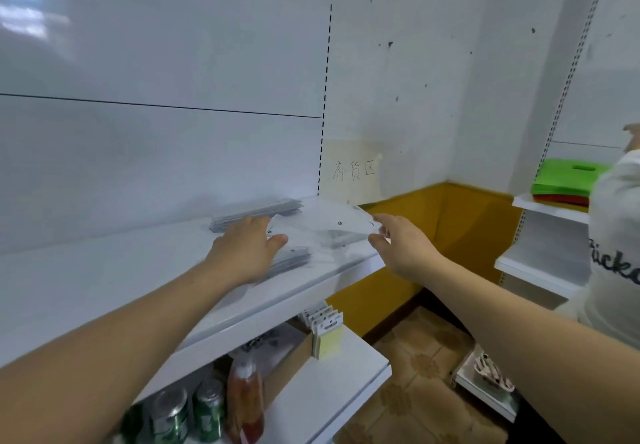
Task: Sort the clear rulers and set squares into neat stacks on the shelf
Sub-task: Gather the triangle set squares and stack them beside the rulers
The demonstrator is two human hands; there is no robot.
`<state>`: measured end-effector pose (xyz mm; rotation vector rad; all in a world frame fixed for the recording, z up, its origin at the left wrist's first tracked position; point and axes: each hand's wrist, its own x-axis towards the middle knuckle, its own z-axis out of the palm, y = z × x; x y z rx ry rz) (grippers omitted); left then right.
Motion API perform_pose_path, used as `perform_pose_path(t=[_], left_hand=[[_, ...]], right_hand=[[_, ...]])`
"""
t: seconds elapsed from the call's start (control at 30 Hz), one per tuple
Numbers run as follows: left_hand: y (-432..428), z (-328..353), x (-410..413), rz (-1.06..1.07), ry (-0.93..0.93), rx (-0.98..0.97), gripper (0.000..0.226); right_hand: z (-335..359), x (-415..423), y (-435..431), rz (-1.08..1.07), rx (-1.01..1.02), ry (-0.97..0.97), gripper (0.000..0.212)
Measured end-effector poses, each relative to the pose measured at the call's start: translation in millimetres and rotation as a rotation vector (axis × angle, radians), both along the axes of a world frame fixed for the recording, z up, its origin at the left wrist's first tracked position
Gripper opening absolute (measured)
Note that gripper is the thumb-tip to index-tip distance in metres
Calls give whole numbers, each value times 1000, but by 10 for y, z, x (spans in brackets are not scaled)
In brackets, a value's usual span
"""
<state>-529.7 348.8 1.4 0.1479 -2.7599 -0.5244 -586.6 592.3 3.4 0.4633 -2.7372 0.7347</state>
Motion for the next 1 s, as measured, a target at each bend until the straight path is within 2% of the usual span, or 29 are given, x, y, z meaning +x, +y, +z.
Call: perform_pose_path(t=[0.13, 0.37, 0.63, 0.77, 1.0], left_hand=[[-97, -57, -192, 11, -28, 53, 53], [-168, -146, -251, 95, -48, 107, 55], [-7, -192, -212, 291, -85, 177, 58], [144, -225, -206, 398, -69, 175, 58], [327, -280, -147, 526, -19, 203, 56]], right_hand=[[-66, -390, -104, 56, -8, -28, 49], [-165, -986, -185, 218, 187, -72, 46], [-287, -1465, -132, 397, 363, -152, 48], [-281, -1608, -117, 489, 368, -126, 54], [-189, -1505, -309, 696, 436, 54, 77]])
